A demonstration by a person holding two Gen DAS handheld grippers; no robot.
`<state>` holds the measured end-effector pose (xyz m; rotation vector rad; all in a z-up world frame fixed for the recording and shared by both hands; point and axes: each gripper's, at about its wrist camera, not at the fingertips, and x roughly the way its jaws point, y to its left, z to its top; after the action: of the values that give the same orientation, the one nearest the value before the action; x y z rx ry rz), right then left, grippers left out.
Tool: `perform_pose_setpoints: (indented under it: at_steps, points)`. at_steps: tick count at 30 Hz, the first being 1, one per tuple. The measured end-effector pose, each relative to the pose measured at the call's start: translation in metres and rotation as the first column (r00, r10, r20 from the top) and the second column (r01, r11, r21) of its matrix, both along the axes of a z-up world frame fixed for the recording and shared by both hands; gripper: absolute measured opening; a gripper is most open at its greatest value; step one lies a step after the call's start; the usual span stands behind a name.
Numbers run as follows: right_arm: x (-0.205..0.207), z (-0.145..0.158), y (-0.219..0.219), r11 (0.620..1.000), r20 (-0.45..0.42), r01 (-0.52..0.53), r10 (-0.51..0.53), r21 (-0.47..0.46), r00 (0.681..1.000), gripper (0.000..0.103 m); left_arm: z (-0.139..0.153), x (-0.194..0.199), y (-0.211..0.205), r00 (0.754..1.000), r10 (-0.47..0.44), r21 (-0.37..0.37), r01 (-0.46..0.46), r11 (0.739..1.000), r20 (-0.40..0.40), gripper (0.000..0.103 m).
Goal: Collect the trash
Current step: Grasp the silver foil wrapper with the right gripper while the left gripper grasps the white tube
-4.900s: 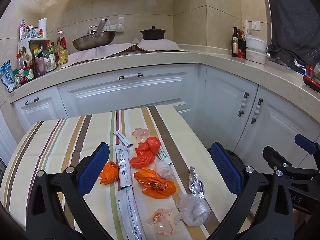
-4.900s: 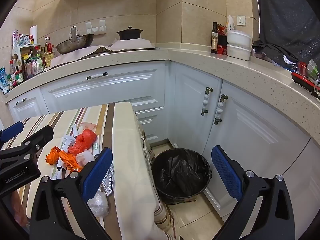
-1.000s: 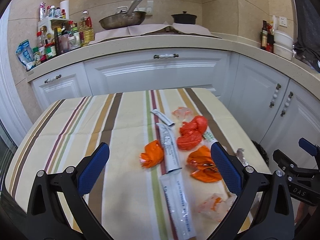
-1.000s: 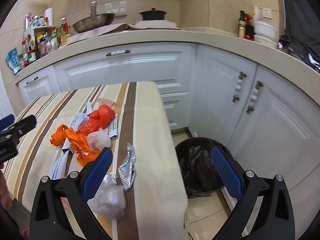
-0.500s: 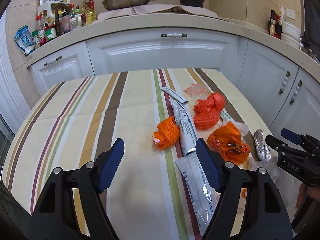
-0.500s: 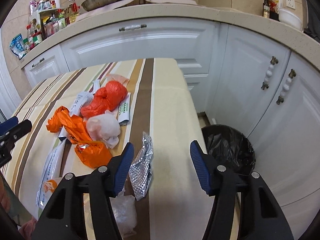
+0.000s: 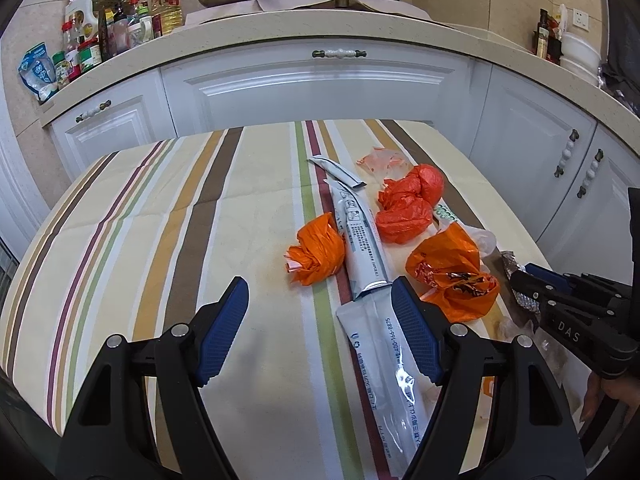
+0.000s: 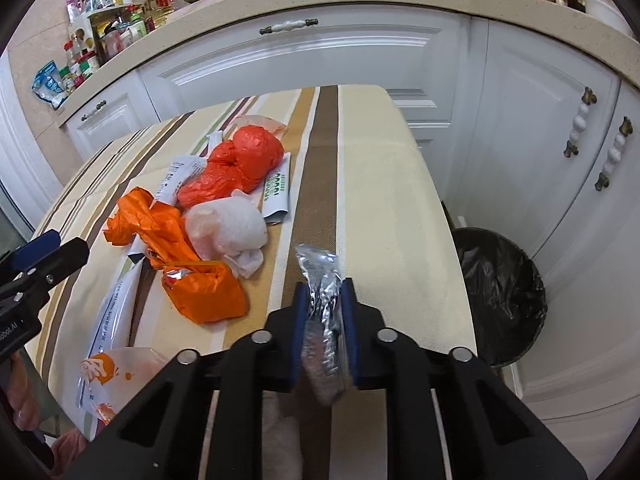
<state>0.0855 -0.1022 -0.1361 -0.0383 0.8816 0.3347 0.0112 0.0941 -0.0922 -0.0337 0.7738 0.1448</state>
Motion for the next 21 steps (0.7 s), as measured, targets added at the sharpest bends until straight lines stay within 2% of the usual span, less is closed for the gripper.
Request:
perform_pose_setpoints:
  at_steps: [11, 21]
  points:
    - [-0.010, 0.019, -0.021, 0.998, 0.082, 0.056, -0.059, 0.029, 0.995, 0.017, -0.006, -0.002, -0.011, 1.000, -0.003, 0.007, 0.003, 1.000, -0.024, 0.072]
    - [-0.023, 0.015, -0.052, 0.992, 0.078, 0.115, -0.119, 0.056, 0.990, 0.017, -0.024, -0.005, -0.032, 0.997, -0.017, 0.023, 0.019, 1.000, -0.080, 0.072]
